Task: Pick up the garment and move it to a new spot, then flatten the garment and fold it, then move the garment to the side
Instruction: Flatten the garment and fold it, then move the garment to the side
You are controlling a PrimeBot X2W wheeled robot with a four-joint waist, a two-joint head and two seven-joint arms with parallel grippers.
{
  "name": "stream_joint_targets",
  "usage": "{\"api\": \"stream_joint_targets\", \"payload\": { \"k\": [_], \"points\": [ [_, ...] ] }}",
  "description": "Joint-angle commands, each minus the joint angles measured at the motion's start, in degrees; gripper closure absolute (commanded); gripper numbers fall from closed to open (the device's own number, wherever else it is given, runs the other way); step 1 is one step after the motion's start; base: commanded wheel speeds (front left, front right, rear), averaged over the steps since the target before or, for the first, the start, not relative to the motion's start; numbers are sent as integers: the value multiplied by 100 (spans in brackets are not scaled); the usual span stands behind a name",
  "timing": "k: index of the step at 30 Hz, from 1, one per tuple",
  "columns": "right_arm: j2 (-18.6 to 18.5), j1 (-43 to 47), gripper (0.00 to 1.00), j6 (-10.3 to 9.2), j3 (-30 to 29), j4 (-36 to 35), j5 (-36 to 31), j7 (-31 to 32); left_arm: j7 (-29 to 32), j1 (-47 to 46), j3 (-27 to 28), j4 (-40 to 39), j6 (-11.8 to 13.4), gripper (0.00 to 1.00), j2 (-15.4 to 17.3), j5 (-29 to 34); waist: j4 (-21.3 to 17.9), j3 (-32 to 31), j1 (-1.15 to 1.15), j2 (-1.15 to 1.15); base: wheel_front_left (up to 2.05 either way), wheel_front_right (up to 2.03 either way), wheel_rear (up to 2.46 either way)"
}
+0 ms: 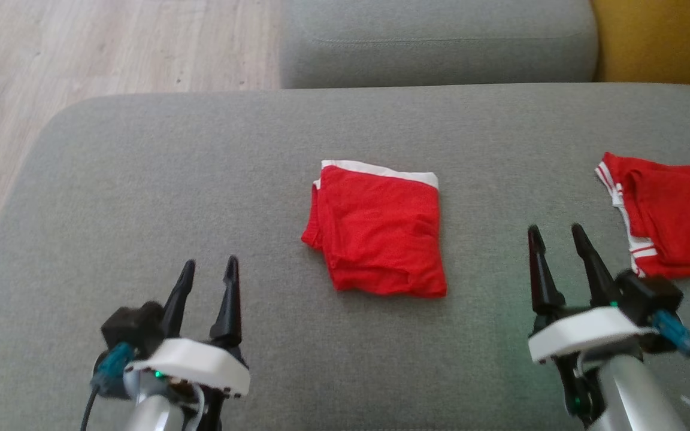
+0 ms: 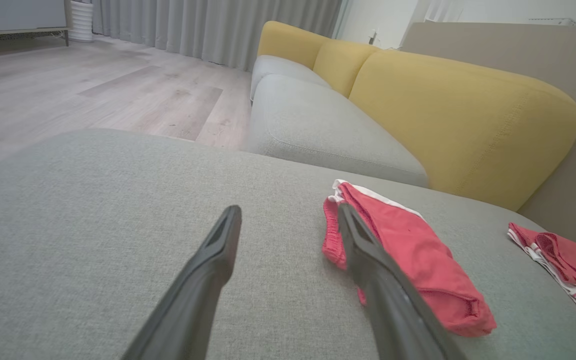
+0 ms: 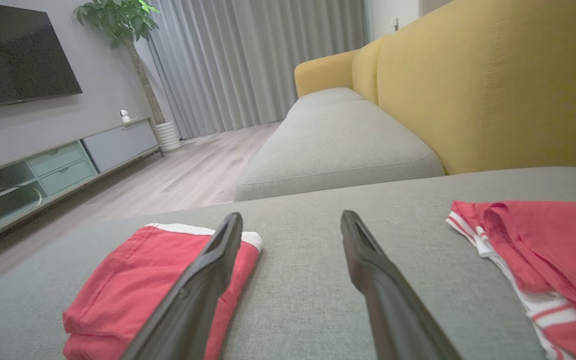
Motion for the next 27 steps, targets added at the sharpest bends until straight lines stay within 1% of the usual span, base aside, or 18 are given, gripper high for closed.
{"api": "stream_joint_targets", "payload": {
  "k": [1,9,27],
  "points": [
    [49,-84,0,37,78,-287,-74,-77,-70,-138,278,-178,-9,0,2,61,-48,-28,0,0,0,0,0],
    [49,286,0,37,45,-640,-153,-25,-70,145,595,-226,-68,0,-95,297,-134,-71,0,0,0,0,0],
    [50,419,0,37,34,-636,-270,139,-70,228,759,-166,-211,0,-240,564,-15,-86,0,0,0,0,0]
  ]
}}
